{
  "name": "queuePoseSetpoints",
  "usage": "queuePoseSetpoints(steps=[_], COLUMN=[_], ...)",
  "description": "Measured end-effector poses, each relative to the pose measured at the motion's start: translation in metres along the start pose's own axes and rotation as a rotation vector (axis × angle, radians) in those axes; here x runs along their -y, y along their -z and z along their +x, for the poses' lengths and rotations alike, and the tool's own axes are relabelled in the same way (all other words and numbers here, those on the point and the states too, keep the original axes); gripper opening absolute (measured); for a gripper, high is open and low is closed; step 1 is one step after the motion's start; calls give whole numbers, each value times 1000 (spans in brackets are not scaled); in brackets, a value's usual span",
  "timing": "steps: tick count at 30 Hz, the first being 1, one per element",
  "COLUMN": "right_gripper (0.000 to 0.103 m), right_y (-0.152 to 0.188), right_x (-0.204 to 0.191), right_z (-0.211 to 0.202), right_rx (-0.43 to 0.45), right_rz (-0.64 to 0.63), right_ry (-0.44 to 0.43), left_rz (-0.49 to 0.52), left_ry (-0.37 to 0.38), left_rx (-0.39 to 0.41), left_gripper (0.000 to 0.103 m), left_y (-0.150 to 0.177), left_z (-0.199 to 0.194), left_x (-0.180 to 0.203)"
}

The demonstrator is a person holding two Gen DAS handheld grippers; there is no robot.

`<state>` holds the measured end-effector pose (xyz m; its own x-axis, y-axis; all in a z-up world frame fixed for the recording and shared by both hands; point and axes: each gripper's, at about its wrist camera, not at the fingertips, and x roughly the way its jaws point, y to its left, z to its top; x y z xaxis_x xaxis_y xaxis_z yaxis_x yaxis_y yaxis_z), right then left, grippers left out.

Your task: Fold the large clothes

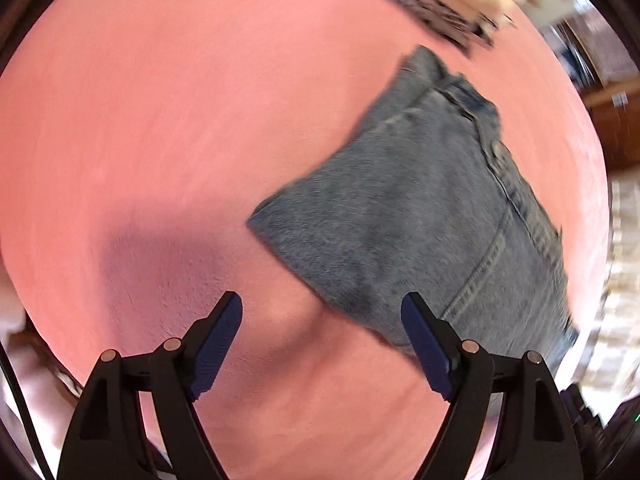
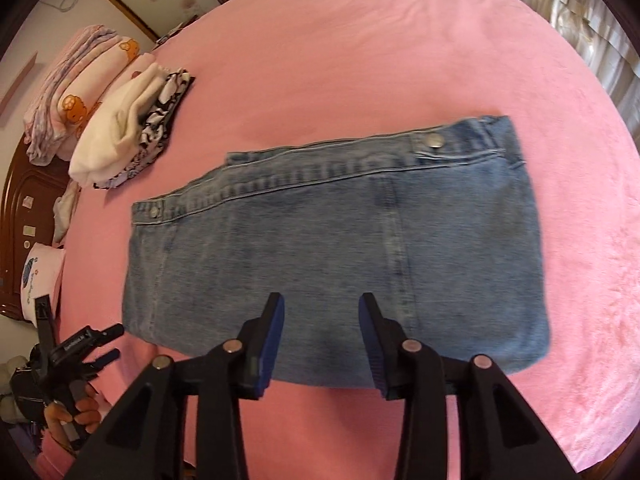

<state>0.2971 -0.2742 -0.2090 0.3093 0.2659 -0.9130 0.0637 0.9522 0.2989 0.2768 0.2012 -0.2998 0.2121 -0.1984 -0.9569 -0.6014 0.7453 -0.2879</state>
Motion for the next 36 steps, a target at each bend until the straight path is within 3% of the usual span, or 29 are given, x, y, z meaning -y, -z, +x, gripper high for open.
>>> queuePoseSetpoints(steps=[13, 16, 20, 28, 36], right_gripper=[40, 27, 26, 25, 15], right_y=[-11, -16, -19, -18, -22], right_x=[-72, -77, -76, -77, -76], right_z=[60, 69, 79, 92, 105], right_rx=[-53, -61, -90, -128, -130], right_rz=[-127, -132, -122, -122, -100], right_ry=[-21, -22, -23, -38, -22], left_rz=[-273, -297, -304, -300, -410], left_ry=[200, 239, 312, 432, 466], left_rx=[-5, -31, -29, -21, -42], left_gripper=[79, 72, 61, 56, 27], left_y=[-1, -1, -6, -28, -25], left_z=[54, 65, 72, 88, 90], left_x=[-20, -20, -18, -14, -26])
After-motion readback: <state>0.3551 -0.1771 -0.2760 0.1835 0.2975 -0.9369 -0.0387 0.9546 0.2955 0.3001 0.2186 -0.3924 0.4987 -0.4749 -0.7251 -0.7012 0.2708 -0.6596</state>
